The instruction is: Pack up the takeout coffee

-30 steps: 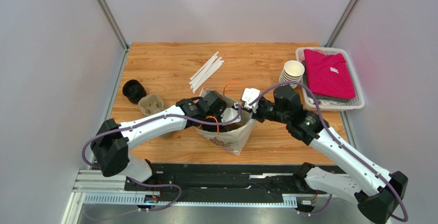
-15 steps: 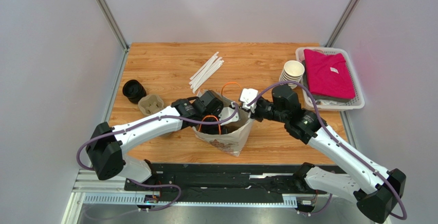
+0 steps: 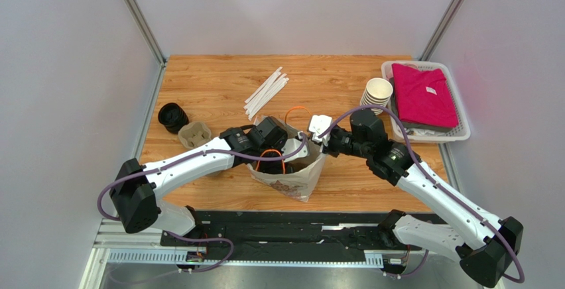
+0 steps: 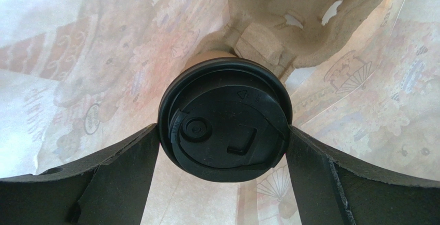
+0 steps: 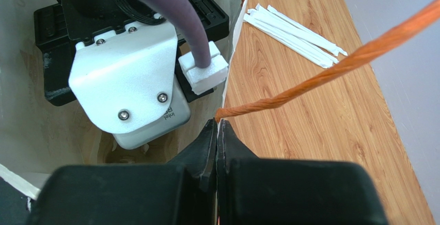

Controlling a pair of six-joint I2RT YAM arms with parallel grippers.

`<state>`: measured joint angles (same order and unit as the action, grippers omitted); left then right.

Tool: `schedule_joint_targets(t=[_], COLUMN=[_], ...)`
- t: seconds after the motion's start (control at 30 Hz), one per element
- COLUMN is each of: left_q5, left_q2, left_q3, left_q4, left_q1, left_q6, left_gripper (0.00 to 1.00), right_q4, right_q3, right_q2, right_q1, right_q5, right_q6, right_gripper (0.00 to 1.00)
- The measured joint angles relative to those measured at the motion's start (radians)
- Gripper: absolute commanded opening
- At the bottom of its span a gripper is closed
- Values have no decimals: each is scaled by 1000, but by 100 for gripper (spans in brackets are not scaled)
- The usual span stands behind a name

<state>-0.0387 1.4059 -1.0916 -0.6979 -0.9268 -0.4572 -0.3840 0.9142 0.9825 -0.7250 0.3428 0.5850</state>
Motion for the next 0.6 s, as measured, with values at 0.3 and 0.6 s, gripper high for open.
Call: schedule_joint_targets(t=[0.3, 0.6], left_q5=[46, 43], left_q2=[-80, -104], left_q3=[12, 18], left_q4=[29, 36], left_q1=[-16, -16], left_q6=[-3, -2], left_gripper=[98, 98], right_q4=[10, 13], right_q3=[1, 1], right_q2=[14, 17], right_q1=[0, 0], right_q5=[5, 8], right_q6=[6, 8], right_gripper=[0, 0])
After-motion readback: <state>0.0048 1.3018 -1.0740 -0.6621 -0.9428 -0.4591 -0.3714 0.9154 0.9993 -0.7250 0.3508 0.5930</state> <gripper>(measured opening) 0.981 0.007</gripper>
